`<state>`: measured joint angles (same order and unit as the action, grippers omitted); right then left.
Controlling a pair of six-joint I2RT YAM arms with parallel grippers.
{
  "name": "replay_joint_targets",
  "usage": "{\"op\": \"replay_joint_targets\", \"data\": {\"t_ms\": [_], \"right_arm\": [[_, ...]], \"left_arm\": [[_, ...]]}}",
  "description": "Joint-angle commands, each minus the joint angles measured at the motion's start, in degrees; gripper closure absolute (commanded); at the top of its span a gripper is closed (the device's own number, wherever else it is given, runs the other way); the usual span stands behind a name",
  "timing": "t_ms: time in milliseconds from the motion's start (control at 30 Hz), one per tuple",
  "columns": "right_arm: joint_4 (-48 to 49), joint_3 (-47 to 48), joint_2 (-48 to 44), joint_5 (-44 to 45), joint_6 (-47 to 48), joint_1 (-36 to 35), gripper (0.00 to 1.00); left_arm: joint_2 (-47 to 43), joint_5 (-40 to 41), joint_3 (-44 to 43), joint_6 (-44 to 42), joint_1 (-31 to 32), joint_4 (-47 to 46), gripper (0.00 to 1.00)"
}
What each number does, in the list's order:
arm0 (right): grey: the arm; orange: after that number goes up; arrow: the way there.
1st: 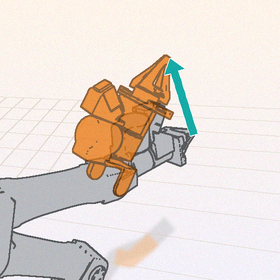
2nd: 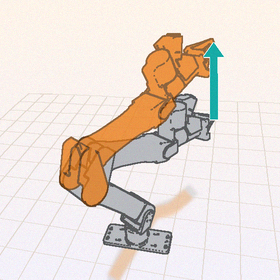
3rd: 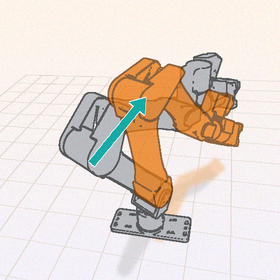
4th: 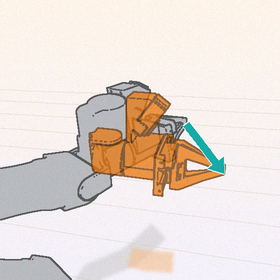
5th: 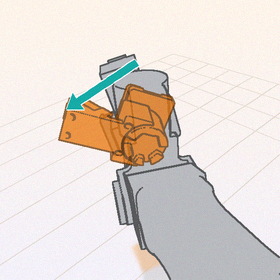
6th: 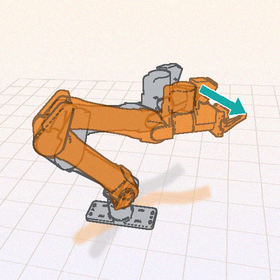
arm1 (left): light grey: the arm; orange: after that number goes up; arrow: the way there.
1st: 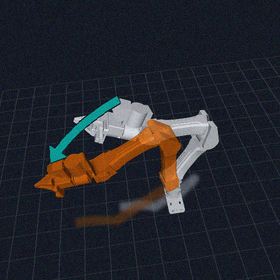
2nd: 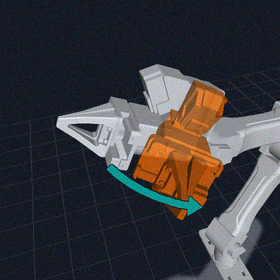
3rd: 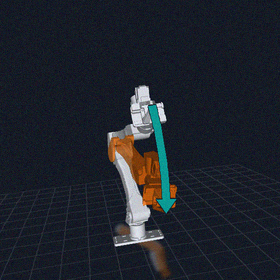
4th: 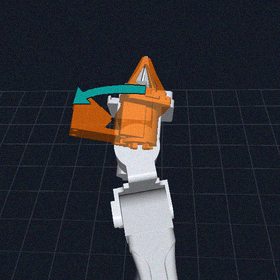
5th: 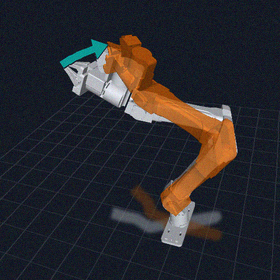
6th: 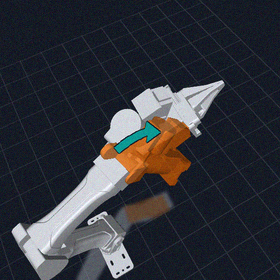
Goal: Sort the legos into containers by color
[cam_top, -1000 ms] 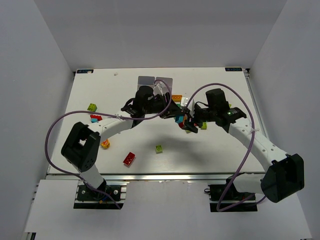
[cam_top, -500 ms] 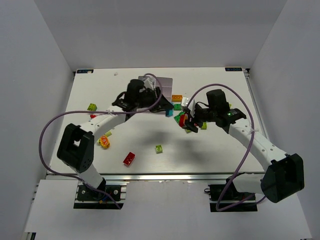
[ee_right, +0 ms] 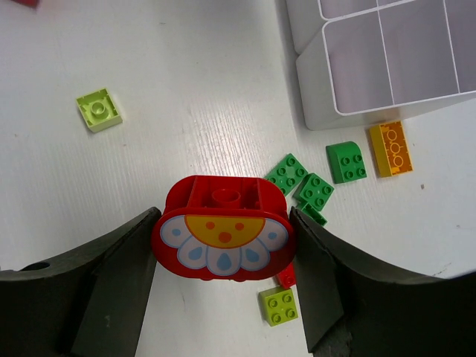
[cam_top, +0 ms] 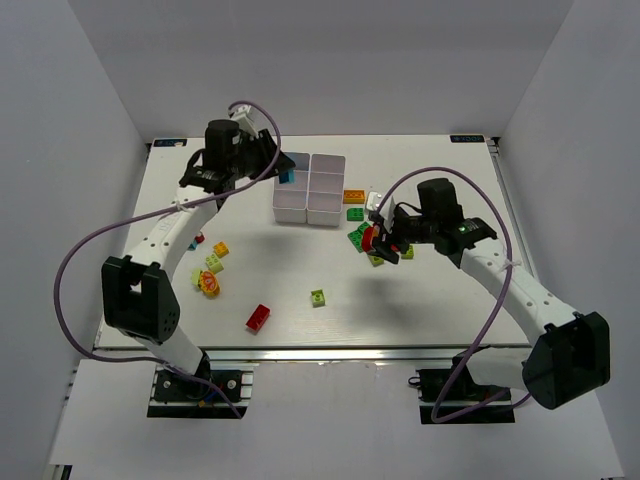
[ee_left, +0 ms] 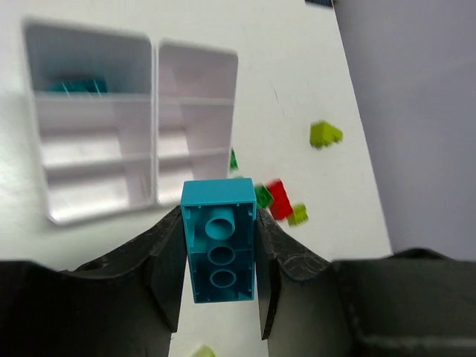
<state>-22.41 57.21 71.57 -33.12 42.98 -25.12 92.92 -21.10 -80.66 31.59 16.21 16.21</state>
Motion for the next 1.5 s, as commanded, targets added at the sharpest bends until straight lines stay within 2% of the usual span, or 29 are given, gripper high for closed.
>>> {"op": "replay_joint_targets", "data": {"t_ms": [0,267,400,900,1133,1467], "right_arm": [[2.02,-0.78,-2.22,-0.27,-0.88,0.34,0.95],[2.64,-1.14,-2.66,-0.54,-0.18,0.78,0.94],[3.43,-1.31,-2.58,-0.8,-0.53,0.95,0.94],[6.33,-0.87,-1.26,-1.59,-1.06,1.83,0.94],[7.65,-2.36,-1.96,-1.77,-1.58,2.62,0.94],[7.91,-3.16,-2.31,-2.21,-1.67,3.59,0.94]], "left_arm": [[-0.73,5.63,-4.41,-8.72,-1.26,-0.99,1.0],[3.75,5.28,-6.34,-11.9,-4.34,-9.08,1.0],[6.82,6.42,-9.15,-13.05,-5.83,-8.83,1.0],[14.73,11.78,-12.14,-16.83,-6.28,-19.28,1.0],[20.98,8.02,-16.1,-15.6,-6.19,-24.2,1.0],[21.59,4.24,-8.46,-12.35,-4.08,-40.54,1.0]]}}
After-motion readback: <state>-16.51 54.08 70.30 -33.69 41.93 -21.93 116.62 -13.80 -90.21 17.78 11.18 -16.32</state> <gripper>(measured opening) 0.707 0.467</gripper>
